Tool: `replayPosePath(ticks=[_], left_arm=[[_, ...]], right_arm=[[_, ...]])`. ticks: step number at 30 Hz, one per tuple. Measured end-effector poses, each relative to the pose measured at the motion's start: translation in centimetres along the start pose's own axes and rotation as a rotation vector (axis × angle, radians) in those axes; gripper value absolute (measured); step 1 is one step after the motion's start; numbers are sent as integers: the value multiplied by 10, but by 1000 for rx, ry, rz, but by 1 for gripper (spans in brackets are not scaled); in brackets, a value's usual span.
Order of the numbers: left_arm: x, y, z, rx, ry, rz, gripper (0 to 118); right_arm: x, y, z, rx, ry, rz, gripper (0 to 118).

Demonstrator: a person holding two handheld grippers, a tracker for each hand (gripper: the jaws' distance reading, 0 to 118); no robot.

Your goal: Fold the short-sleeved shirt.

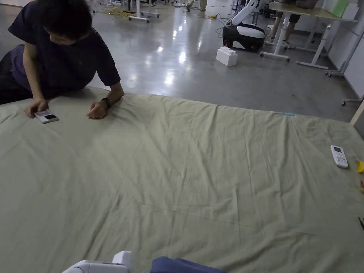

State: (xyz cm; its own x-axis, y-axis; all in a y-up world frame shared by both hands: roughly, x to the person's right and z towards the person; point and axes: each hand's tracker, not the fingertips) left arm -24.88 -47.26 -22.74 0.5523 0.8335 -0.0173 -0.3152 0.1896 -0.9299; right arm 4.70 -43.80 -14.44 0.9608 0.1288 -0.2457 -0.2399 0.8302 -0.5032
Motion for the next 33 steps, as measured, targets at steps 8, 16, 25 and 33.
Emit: replayPosePath(ticks=[8,16,25,33], left_arm=[[-37,10,-12,-6,-71,100,34],[-17,-21,4,38,-177,152,25],[13,-30,29,75,-231,147,23],[-18,24,115,210,-216,166,23]], right_arm=[[12,-12,-3,2,12,-29,0],[9,-15,3,6,-12,-37,1],[1,-7,3,-15,-7,-8,0],[19,45,15,86,7,13,0]])
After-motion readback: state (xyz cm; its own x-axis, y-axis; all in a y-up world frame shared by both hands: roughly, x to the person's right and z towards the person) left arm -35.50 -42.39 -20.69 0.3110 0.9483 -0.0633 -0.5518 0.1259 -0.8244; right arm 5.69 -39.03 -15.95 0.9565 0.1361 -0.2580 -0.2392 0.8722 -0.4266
